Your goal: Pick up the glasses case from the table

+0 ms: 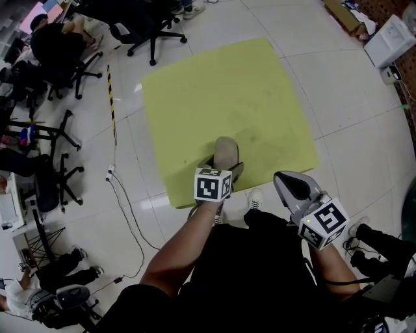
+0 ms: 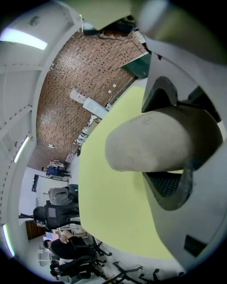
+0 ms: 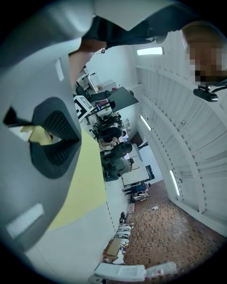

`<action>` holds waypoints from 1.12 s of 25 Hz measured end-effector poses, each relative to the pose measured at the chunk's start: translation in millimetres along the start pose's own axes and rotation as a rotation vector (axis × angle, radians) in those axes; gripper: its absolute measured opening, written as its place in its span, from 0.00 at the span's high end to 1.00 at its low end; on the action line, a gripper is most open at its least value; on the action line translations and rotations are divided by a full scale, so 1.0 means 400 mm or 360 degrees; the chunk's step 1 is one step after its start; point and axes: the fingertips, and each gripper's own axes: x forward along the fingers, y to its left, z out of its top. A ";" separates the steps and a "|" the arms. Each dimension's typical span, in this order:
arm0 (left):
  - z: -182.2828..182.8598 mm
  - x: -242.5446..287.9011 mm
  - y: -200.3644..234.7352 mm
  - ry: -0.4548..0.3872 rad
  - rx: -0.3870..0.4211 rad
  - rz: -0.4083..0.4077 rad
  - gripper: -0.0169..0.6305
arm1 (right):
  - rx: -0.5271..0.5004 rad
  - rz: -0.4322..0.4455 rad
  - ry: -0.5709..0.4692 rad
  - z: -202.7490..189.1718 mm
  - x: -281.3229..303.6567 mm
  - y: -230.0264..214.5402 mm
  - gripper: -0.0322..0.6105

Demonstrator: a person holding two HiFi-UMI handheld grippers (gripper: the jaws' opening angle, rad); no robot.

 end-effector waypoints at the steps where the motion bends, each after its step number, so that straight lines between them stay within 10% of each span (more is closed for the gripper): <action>1: 0.013 -0.022 -0.004 -0.0037 0.0000 -0.0021 0.34 | -0.0005 -0.0001 -0.0007 0.005 0.001 0.013 0.95; 11: 0.135 -0.338 -0.061 -0.0477 0.0092 -0.0261 0.34 | -0.0066 -0.0018 -0.0076 0.040 -0.011 0.181 0.95; 28: 0.002 -0.772 -0.027 -0.0748 0.0254 -0.0442 0.34 | -0.0135 -0.0149 -0.0258 0.011 -0.051 0.503 0.95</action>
